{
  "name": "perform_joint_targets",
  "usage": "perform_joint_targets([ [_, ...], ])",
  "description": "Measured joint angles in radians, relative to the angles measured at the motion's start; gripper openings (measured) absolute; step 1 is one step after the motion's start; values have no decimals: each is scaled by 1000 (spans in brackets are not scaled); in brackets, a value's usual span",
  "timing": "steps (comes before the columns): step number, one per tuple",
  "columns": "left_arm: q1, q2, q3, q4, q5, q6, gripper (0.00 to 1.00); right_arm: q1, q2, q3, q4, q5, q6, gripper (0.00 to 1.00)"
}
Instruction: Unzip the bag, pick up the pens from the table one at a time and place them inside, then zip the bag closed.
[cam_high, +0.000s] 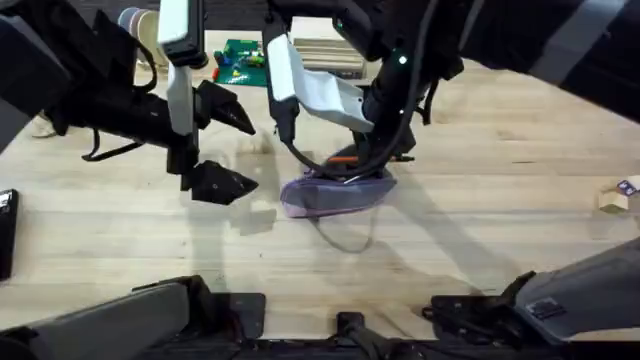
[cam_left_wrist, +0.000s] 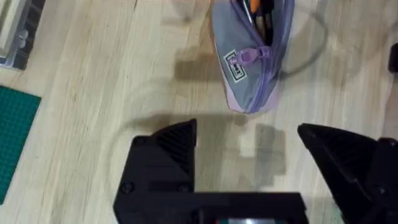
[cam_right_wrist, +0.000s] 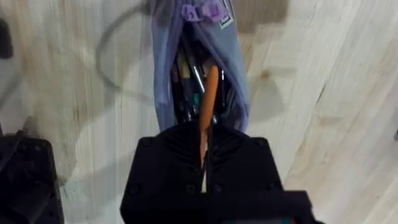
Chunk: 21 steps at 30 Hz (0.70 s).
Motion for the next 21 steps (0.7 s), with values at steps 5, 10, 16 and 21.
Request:
perform_joint_targets([
  [5,0,0,0,0,0,0,993,0,0,-29,24,-10,-27,33],
  [10,0,0,0,0,0,0,993,6,0,-113,51,-25,-36,33],
  [16,0,0,0,0,0,0,994,14,0,-147,156,-59,-43,33],
  [21,0,0,0,0,0,0,993,57,0,-147,275,-96,-49,33],
])
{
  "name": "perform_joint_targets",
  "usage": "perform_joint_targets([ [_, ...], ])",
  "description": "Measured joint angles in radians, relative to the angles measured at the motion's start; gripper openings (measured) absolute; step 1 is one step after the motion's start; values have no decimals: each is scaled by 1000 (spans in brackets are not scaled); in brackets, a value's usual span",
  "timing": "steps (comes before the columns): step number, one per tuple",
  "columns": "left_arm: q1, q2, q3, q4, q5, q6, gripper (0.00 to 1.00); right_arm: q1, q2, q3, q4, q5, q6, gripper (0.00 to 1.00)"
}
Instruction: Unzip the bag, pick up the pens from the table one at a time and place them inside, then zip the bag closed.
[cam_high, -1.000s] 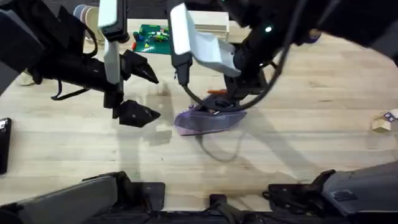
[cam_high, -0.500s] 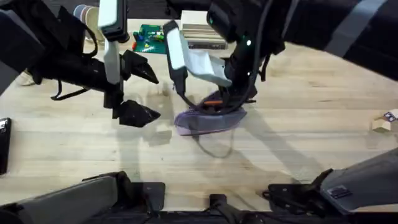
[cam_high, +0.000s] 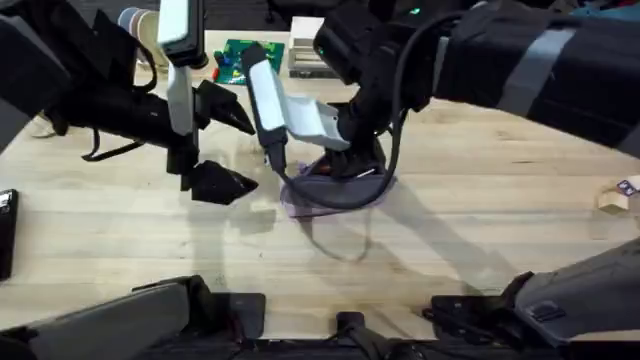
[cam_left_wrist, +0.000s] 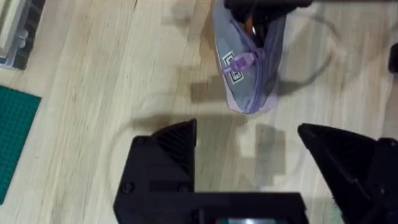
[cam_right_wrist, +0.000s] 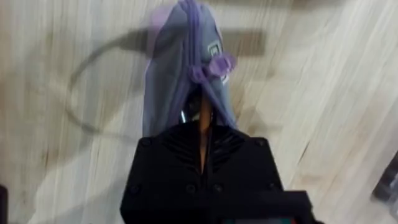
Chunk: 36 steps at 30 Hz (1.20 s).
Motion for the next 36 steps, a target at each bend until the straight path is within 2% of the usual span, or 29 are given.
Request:
perform_joint_targets([
  [10,0,0,0,0,0,0,993,34,51,0,-14,-11,0,34],
  [12,0,0,0,0,0,0,993,34,53,0,-15,-14,3,244],
  [17,0,0,0,0,0,0,992,35,53,0,-17,-13,16,940],
  [18,0,0,0,0,0,0,993,35,53,0,-17,-11,20,983],
  [29,0,0,0,0,0,0,994,40,-7,0,-57,2,94,998],
  [36,6,0,0,1,-1,16,993,40,-103,11,-102,1,274,998],
])
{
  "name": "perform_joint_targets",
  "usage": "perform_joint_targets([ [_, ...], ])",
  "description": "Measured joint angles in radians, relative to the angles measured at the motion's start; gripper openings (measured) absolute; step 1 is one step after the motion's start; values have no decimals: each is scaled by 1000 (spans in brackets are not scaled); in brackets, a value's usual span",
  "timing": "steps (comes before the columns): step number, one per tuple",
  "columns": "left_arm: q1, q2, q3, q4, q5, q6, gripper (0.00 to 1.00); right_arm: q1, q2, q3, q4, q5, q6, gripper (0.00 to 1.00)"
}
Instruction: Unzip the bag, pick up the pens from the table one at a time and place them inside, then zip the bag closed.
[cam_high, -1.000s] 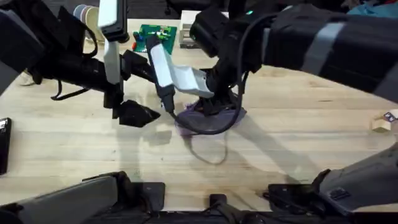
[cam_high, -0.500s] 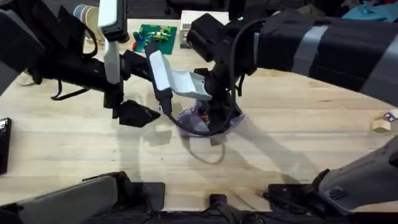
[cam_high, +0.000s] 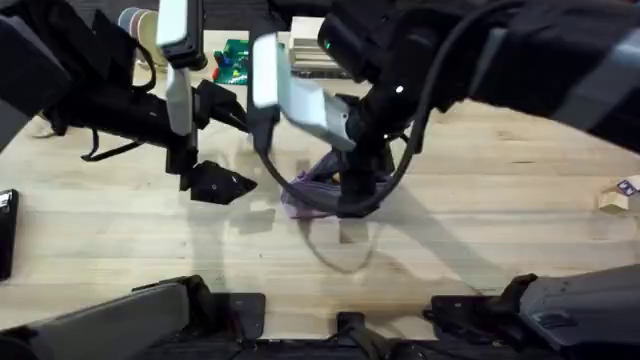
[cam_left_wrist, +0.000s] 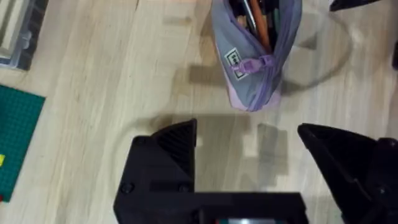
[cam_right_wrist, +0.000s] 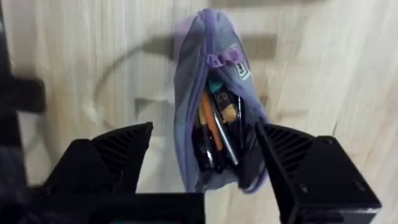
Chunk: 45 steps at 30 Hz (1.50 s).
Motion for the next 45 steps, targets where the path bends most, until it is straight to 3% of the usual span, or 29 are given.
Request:
perform_joint_targets([
  [5,60,0,0,0,0,40,993,0,-30,43,7,-23,224,998],
  [11,163,0,0,-17,-1,109,993,0,-30,55,90,-146,484,998],
  [15,195,0,-1,-32,-1,173,993,1,-20,55,139,-195,599,998],
  [22,201,40,-54,-20,0,293,993,3,13,55,189,-222,811,998],
  [28,201,140,-71,-17,9,343,994,3,26,55,203,-232,1025,998],
  [39,201,199,-71,-16,32,350,993,11,127,55,240,-64,1075,998],
  [45,201,199,-71,-16,42,350,993,27,202,55,249,-30,1081,998],
])
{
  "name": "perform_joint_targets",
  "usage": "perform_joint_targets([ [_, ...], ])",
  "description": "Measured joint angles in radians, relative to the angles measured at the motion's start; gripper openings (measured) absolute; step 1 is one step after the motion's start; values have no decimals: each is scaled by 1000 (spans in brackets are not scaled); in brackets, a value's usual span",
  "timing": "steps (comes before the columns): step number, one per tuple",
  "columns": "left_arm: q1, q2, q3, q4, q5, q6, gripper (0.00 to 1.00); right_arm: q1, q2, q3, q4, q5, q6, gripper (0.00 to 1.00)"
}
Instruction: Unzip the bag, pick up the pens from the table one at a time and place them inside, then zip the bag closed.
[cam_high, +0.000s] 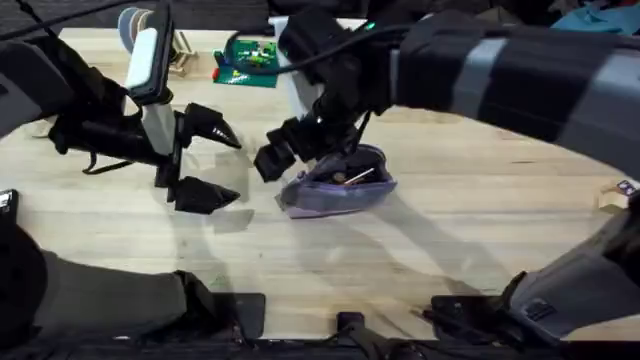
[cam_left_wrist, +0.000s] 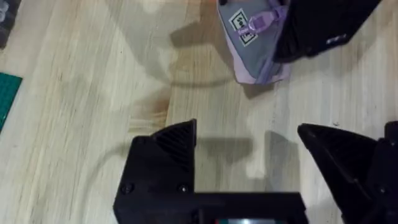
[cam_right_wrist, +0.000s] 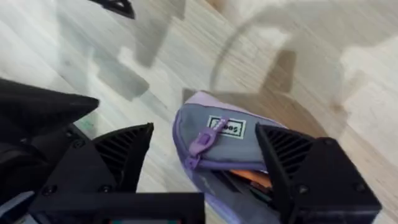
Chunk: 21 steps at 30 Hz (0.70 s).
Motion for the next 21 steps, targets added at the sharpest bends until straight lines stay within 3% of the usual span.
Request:
perform_joint_targets([
  [7,0,0,0,-3,1,0,993,32,31,1,-63,5,-1,933],
  [16,0,0,0,-2,3,0,994,38,31,2,-74,23,0,554],
  [21,0,0,0,-2,3,0,994,43,31,2,-73,14,1,444],
])
